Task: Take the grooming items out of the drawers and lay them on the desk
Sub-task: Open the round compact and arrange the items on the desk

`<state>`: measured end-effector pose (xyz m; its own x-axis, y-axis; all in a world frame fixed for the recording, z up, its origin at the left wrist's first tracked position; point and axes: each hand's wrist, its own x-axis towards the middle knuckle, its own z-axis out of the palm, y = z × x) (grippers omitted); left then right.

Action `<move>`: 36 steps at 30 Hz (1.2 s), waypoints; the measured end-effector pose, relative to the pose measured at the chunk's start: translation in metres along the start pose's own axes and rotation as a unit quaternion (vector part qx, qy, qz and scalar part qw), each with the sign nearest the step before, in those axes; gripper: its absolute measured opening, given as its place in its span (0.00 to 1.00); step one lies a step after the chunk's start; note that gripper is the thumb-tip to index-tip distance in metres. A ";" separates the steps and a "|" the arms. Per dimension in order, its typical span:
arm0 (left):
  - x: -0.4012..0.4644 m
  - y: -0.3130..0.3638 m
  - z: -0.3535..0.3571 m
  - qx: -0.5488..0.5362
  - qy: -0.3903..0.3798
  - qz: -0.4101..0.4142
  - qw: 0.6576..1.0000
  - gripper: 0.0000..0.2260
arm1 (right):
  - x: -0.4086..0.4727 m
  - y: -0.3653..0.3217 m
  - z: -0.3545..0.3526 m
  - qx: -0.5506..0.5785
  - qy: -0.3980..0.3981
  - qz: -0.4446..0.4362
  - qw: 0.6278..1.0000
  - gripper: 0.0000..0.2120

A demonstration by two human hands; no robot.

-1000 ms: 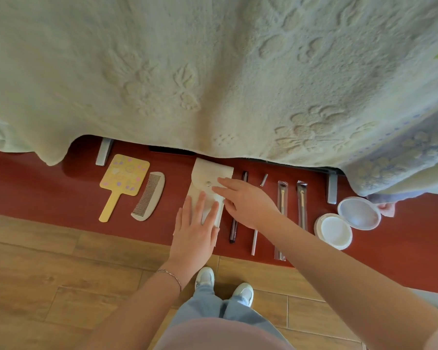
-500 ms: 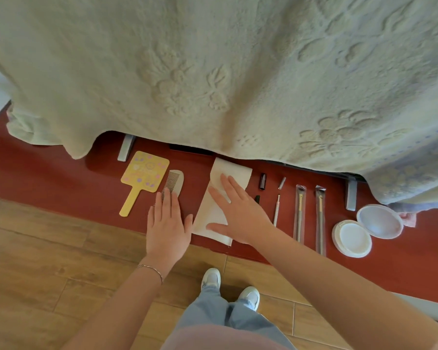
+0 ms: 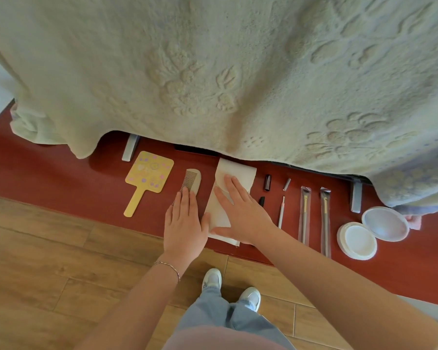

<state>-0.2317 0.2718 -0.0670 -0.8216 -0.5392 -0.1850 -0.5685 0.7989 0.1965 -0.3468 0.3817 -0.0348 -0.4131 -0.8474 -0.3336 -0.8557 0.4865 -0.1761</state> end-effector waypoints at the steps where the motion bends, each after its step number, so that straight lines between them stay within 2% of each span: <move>1: 0.000 -0.002 -0.001 0.003 0.003 0.003 1.000 0.32 | 0.000 -0.001 0.000 -0.001 0.001 0.000 1.000 0.46; 4: 0.006 -0.016 -0.011 0.024 0.035 -0.009 0.999 0.28 | 0.002 -0.002 0.000 -0.003 -0.007 0.000 1.000 0.46; 6: 0.014 -0.035 -0.018 0.017 0.041 -0.053 0.998 0.26 | 0.002 -0.001 0.000 -0.001 -0.012 0.002 1.000 0.46; 10: 0.026 -0.063 -0.022 -0.073 0.024 -0.147 0.986 0.27 | 0.001 -0.001 0.000 0.002 -0.016 0.006 1.000 0.46; 22: 0.031 -0.053 -0.018 -0.101 0.002 -0.165 0.981 0.30 | 0.001 -0.001 0.000 0.005 -0.010 0.006 1.000 0.46; 24: 0.028 -0.051 -0.019 -0.080 0.030 -0.142 0.986 0.29 | 0.001 -0.001 0.001 0.001 -0.010 0.005 1.000 0.46; 26: 0.025 -0.048 -0.019 -0.062 0.057 -0.069 0.994 0.27 | 0.001 -0.001 0.001 -0.002 -0.009 0.006 1.000 0.46; 28: 0.020 -0.040 -0.015 -0.032 0.049 0.027 0.998 0.25 | 0.002 -0.001 0.001 -0.002 -0.006 0.005 1.000 0.46; 30: 0.015 -0.030 -0.008 -0.025 0.018 0.074 0.997 0.25 | 0.002 -0.001 0.001 -0.003 -0.006 0.005 1.000 0.46; 32: 0.010 -0.022 -0.002 -0.045 -0.006 0.061 0.997 0.28 | 0.001 -0.001 0.001 -0.003 -0.006 0.006 1.000 0.46; 36: 0.011 -0.012 0.001 -0.053 -0.028 0.025 0.998 0.24 | 0.002 -0.001 0.002 -0.006 -0.005 0.006 1.000 0.46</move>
<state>-0.2337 0.2566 -0.0721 -0.8467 -0.4821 -0.2251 -0.5312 0.7898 0.3066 -0.3462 0.3800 -0.0368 -0.4211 -0.8388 -0.3450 -0.8539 0.4949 -0.1611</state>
